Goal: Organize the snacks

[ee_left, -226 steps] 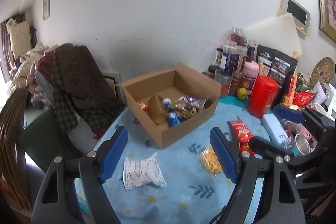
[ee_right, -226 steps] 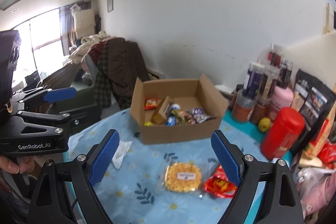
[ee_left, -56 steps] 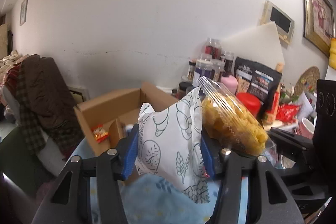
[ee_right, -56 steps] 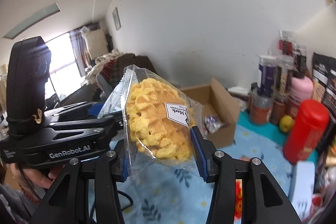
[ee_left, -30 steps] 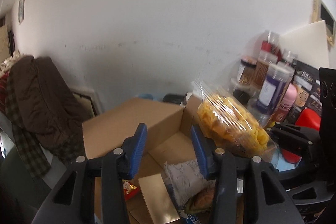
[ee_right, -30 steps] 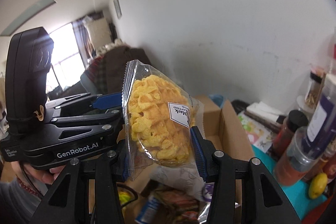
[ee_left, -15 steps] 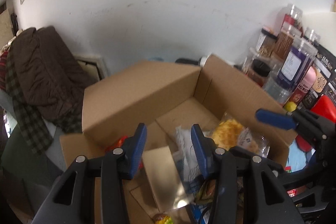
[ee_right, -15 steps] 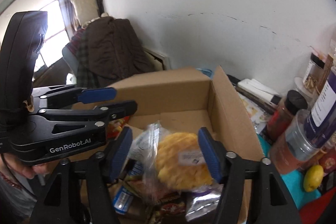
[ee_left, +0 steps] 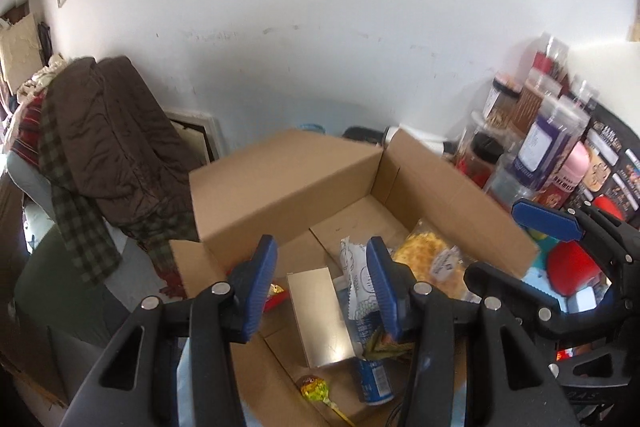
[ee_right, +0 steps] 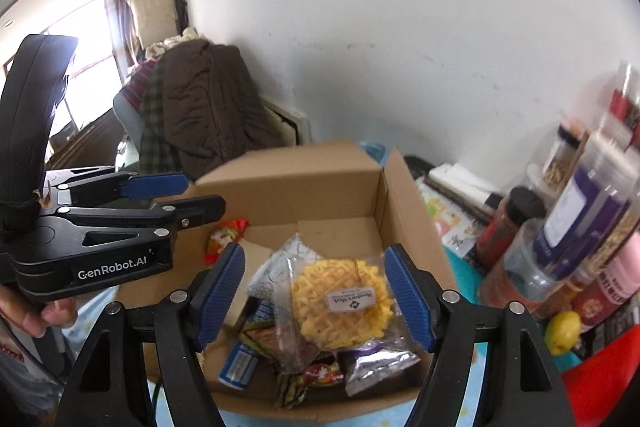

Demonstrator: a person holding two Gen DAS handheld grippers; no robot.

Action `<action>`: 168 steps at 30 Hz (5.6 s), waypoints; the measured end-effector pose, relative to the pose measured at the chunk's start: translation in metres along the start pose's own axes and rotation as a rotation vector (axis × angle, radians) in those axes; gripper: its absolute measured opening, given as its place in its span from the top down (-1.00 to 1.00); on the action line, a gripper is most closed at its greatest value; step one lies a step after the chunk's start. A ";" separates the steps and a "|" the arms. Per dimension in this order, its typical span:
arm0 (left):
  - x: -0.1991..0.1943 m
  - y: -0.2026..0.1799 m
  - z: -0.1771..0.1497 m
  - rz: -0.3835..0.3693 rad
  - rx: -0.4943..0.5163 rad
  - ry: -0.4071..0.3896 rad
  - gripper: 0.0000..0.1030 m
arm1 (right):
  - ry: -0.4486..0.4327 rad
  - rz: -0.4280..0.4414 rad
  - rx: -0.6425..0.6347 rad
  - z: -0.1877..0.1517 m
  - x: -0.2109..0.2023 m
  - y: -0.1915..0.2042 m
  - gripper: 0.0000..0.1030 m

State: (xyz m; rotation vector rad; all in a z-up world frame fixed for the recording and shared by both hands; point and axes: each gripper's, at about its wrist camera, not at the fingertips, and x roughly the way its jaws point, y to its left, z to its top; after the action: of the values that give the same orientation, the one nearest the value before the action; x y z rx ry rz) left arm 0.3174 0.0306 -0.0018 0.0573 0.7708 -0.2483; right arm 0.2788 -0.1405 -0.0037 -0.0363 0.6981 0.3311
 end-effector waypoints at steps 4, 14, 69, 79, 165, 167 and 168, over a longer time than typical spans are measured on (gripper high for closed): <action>-0.030 -0.004 0.005 -0.001 0.006 -0.046 0.10 | -0.051 -0.012 -0.014 0.010 -0.030 0.010 -0.42; -0.111 -0.025 0.009 -0.012 0.029 -0.199 -0.40 | -0.175 -0.071 -0.047 0.022 -0.111 0.028 -0.51; -0.110 -0.174 -0.159 -0.413 0.291 0.004 -0.57 | -0.071 -0.222 0.304 -0.220 -0.200 -0.015 -0.92; -0.054 -0.182 -0.154 -0.400 0.276 0.095 -0.57 | 0.000 -0.209 0.365 -0.237 -0.155 -0.056 -0.91; -0.070 -0.150 -0.292 -0.306 0.291 0.330 -0.06 | 0.283 -0.028 0.225 -0.324 -0.148 0.044 -0.18; -0.071 -0.151 -0.293 -0.300 0.302 0.321 -0.06 | 0.278 -0.023 0.227 -0.325 -0.149 0.044 0.31; -0.071 -0.152 -0.294 -0.297 0.304 0.312 -0.05 | 0.273 -0.026 0.243 -0.325 -0.150 0.042 0.31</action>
State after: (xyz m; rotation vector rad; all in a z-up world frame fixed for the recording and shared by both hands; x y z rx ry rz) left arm 0.0313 -0.0612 -0.1575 0.2749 1.0470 -0.6494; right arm -0.0452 -0.1905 -0.1546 0.1425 1.0038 0.2159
